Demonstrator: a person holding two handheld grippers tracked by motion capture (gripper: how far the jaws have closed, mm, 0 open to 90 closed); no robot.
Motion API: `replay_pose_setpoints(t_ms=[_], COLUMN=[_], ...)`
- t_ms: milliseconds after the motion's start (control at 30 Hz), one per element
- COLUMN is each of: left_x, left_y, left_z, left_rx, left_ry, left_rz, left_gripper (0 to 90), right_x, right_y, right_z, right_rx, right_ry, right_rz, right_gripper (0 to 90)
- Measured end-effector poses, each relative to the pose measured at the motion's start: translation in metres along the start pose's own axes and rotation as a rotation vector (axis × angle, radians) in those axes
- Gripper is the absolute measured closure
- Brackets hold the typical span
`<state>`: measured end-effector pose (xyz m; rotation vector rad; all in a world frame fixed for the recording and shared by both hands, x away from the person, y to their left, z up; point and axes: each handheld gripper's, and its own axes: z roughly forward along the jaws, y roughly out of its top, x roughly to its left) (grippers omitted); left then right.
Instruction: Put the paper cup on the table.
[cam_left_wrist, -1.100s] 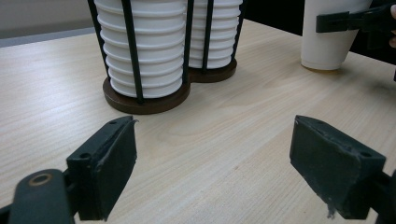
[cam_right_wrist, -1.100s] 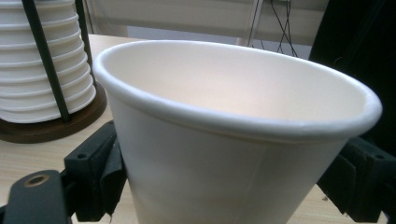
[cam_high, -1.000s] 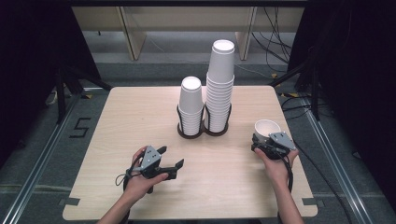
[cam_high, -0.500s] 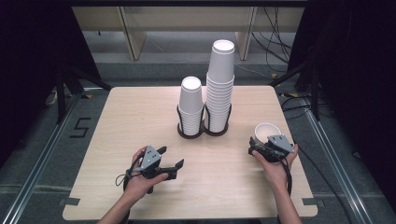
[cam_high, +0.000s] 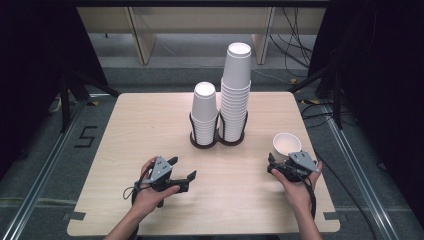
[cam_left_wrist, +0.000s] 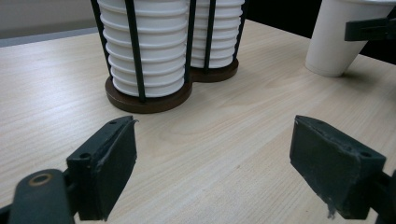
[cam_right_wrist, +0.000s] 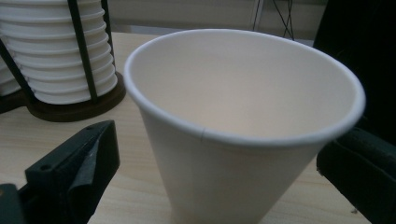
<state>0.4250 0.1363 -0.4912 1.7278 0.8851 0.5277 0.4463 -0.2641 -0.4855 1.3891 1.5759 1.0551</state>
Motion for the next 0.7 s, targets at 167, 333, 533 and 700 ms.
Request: replay_pose_setpoints(t_ms=[167, 333, 533, 700], left_x=[0.000, 0.001, 0.000, -0.002], left_y=[0.000, 0.000, -0.001, -0.002], left_z=[0.000, 0.000, 0.002, 0.004], left_rx=[0.001, 0.001, 0.007, 0.010], left_ry=[0.001, 0.002, 0.000, -0.006], left_rz=[0.003, 0.007, 0.006, 0.006], left_gripper=[14.5, 14.5, 14.4, 14.4], right_x=[0.002, 0.003, 0.005, 0.004], right_y=[-0.007, -0.009, -0.014, -0.019], right_z=[-0.013, -0.020, -0.034, -0.038], right_rx=[-0.018, -0.029, -0.028, -0.033], right_ry=[0.006, 0.008, 0.010, 0.016], right_rz=[-0.016, -0.011, 0.010, 0.005], right_gripper=[0.4, 0.4, 0.4, 0.4])
